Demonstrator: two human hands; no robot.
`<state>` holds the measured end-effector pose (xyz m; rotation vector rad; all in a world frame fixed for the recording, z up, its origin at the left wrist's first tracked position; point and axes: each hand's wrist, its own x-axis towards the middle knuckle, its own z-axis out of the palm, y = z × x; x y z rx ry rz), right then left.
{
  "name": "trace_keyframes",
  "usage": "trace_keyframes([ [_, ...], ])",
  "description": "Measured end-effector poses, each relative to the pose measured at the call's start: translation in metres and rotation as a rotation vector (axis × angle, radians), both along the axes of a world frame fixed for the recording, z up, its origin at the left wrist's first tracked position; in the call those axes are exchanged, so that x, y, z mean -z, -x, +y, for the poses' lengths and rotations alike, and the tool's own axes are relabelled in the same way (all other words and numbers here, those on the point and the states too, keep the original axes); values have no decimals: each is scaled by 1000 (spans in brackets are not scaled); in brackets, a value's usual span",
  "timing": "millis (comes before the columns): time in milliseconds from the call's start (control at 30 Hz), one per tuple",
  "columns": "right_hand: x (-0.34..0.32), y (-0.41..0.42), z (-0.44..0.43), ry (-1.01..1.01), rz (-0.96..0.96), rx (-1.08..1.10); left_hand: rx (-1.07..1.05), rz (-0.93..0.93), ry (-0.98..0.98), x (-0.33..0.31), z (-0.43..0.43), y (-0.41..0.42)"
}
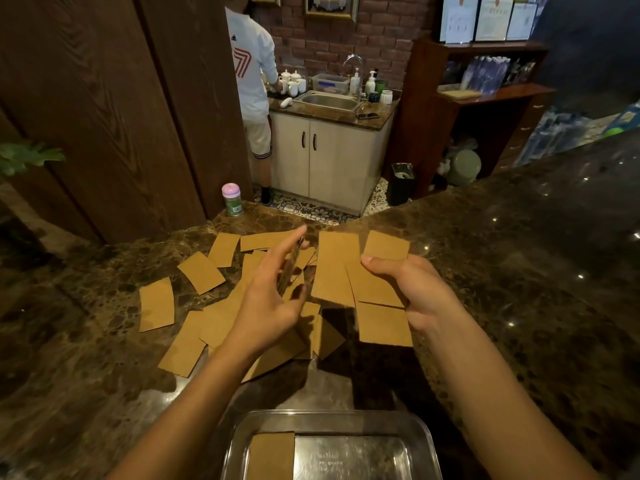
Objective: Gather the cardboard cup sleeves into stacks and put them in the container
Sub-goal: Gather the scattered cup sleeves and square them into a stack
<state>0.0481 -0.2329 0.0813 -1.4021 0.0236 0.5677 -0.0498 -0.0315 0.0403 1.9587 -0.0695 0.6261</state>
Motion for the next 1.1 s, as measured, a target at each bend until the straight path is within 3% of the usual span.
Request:
trace_keyframes([
  [100,0,-2,0,49,37,-98,-15,-183,-593,0,11,-3],
  [167,1,-2,0,46,34,-166,12,-309,-800,-1,13,-6],
  [333,7,0,6,76,37,-292,160,-494,-1047,-3,6,-6],
  [467,6,-2,6,29,72,-329,301,-436,-975,-1,5,-6],
  [567,4,-2,4,-31,81,-301,321,-320,-750,5,2,-6],
  [633,4,-3,2,-51,87,-214,233,-253,-432,11,-10,-3],
  [767,1,-3,1,-58,33,-107,48,-36,439,6,-28,-4],
  [867,0,-1,3,-45,-34,-85,113,342,1118,-13,-34,-6],
  [967,1,0,7,-44,-74,-68,216,616,1397,-19,-33,-6],
  [1033,2,1,8,-25,-95,-54,372,637,1492,-18,-35,-3],
  [1100,3,1,9,-15,-101,-27,435,614,1463,-13,-37,-3],
])
